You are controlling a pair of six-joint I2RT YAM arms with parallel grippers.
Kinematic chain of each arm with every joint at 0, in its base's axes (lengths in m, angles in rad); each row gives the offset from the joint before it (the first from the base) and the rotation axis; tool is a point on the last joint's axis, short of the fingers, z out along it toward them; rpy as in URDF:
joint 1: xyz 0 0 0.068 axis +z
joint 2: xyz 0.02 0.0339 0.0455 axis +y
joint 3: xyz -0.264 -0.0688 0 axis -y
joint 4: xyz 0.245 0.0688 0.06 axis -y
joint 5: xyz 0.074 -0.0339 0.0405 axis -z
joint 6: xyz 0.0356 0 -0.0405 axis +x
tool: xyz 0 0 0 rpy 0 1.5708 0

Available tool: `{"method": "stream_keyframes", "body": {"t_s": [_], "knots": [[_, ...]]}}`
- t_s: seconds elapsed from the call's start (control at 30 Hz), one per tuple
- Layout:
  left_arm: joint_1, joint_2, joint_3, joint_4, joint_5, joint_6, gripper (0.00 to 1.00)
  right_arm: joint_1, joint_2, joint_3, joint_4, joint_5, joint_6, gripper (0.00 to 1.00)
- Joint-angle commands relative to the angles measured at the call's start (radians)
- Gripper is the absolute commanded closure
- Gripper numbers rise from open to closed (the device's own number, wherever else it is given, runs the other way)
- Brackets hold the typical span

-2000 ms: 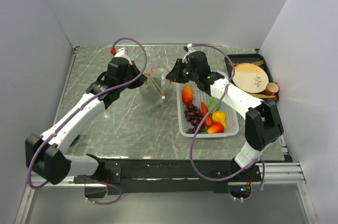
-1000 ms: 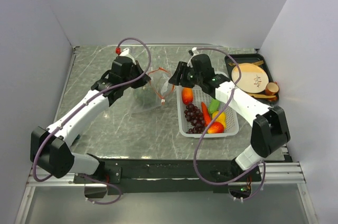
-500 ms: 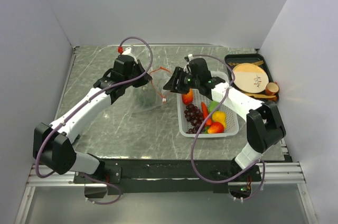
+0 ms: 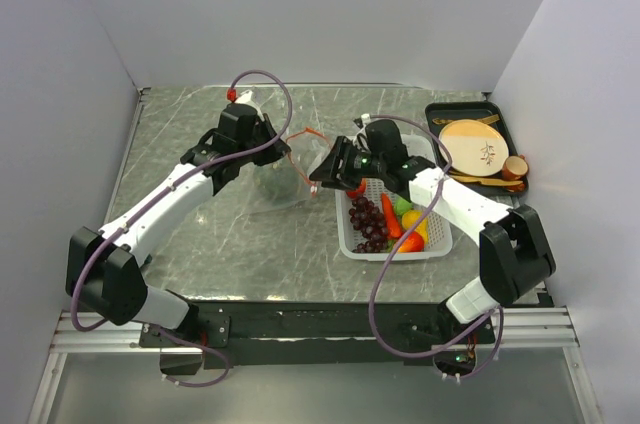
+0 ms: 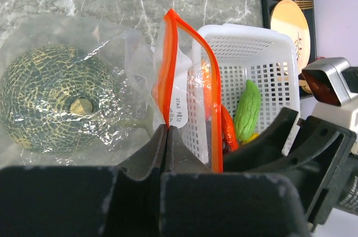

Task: Place the food in the zip-top bag and seal the zipper
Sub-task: Adjust the zipper food storage bag at the center of the board.

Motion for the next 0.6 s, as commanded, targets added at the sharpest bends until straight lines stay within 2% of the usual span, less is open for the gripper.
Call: {"method": "stream_keyframes", "body": {"t_s": [0.0,0.03,0.13,0.17,0.2,0.27,0.33,0.37,0.4,0.47,0.57], "knots": [[0.000,-0.005,0.036,0.047,0.016,0.007,0.99,0.017,-0.057,-0.018,0.060,-0.055,0.043,0.52],[0.001,-0.005,0.038,0.044,0.016,0.010,0.99,0.019,-0.051,-0.020,0.069,-0.064,0.044,0.55],[0.001,-0.005,0.044,0.042,0.022,0.015,0.99,0.022,-0.024,-0.008,0.086,-0.094,0.050,0.73],[0.001,-0.006,0.047,0.039,0.022,0.017,0.99,0.024,-0.021,-0.006,0.094,-0.098,0.050,0.85],[0.000,-0.011,0.048,0.037,0.020,0.018,0.99,0.028,-0.021,-0.006,0.096,-0.095,0.044,0.89],[0.001,-0.014,0.048,0.033,0.011,0.020,0.99,0.031,-0.040,-0.006,0.088,-0.064,0.027,0.89],[0.001,-0.019,0.044,0.031,0.010,0.021,0.99,0.030,-0.074,0.000,0.070,-0.029,-0.012,0.82],[0.001,-0.020,0.039,0.031,0.010,0.021,0.99,0.031,-0.086,0.003,0.038,0.023,-0.031,0.67],[0.001,-0.019,0.038,0.033,0.011,0.020,0.99,0.030,-0.105,0.011,0.013,0.054,-0.073,0.56],[0.001,-0.022,0.033,0.037,0.016,0.017,0.99,0.031,-0.117,0.040,-0.084,0.168,-0.136,0.42],[0.001,-0.022,0.033,0.036,0.017,0.018,0.99,0.027,-0.166,0.043,-0.165,0.296,-0.193,0.39]]}}
